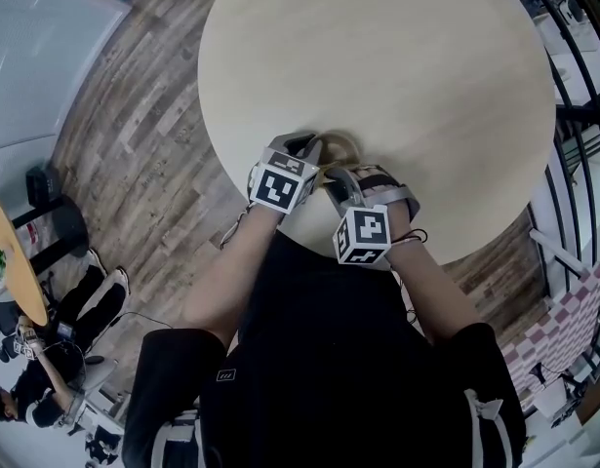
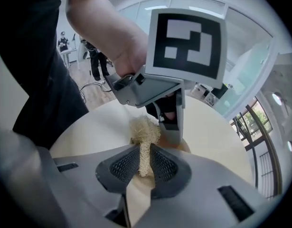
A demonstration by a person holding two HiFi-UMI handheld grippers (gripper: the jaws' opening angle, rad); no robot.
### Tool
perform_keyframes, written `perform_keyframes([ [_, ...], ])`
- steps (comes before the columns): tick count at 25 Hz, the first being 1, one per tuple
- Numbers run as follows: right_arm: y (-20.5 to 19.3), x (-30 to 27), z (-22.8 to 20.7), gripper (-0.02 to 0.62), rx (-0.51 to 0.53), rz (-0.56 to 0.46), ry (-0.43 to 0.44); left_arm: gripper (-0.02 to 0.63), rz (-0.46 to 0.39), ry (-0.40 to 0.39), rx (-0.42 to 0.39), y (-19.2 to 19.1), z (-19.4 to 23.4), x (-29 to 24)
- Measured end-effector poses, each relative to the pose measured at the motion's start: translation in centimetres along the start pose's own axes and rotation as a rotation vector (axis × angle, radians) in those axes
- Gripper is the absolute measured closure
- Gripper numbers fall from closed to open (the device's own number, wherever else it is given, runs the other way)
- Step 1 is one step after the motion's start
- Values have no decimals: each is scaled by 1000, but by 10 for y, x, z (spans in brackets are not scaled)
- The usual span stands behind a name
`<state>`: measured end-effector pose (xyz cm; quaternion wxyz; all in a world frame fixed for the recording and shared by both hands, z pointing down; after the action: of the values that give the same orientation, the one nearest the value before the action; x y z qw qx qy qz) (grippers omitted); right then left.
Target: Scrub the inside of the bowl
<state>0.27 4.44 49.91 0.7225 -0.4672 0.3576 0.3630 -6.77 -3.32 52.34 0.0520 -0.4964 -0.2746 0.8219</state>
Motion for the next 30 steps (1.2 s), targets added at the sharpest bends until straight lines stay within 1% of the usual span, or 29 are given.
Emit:
perform_keyframes([
  [4,2,-11,-2,520,60,38,-14,561,1,11,-44,2,-7,0],
  [8,1,-12,-3,521,56,57,-19,568,-3,32,-63,-3,-5,5],
  [12,-6,-14,-8,520,28,69,-32,577,5,39,-42,-9,-1,6],
  [15,-9,-16,-11,520,17,86,-48,577,18,22,-23,-12,-2,10],
  [19,-20,-16,-16,520,-5,130,-81,567,32,-1,27,-20,-7,12],
  [21,-27,-14,-19,520,-27,149,-97,565,28,-6,46,-23,-12,11],
  [23,-32,-10,-19,520,-37,161,-105,561,17,-5,47,-25,-17,9],
  [25,-32,-8,-16,520,-15,166,-104,555,11,5,15,-21,-19,8],
  [26,-32,-7,-14,520,6,167,-102,536,8,9,-11,-18,-18,8],
  [27,-32,-6,-12,520,25,165,-98,501,3,8,-39,-13,-17,8],
  [28,-32,-6,-11,521,40,163,-94,469,-1,0,-70,-6,-15,8],
  [30,-33,-5,-8,520,61,159,-87,460,2,-26,-155,7,-16,6],
])
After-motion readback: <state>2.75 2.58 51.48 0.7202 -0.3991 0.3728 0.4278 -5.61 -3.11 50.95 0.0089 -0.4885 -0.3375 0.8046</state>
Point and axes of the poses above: the fingertips, and each gripper's own axes: x backward along the fingers, z to its left, y out of its top, the point moved 6 cm from there along x, backward along the fingers, and after that the axes turned 8 degrees about x, right-handed, at the moved point
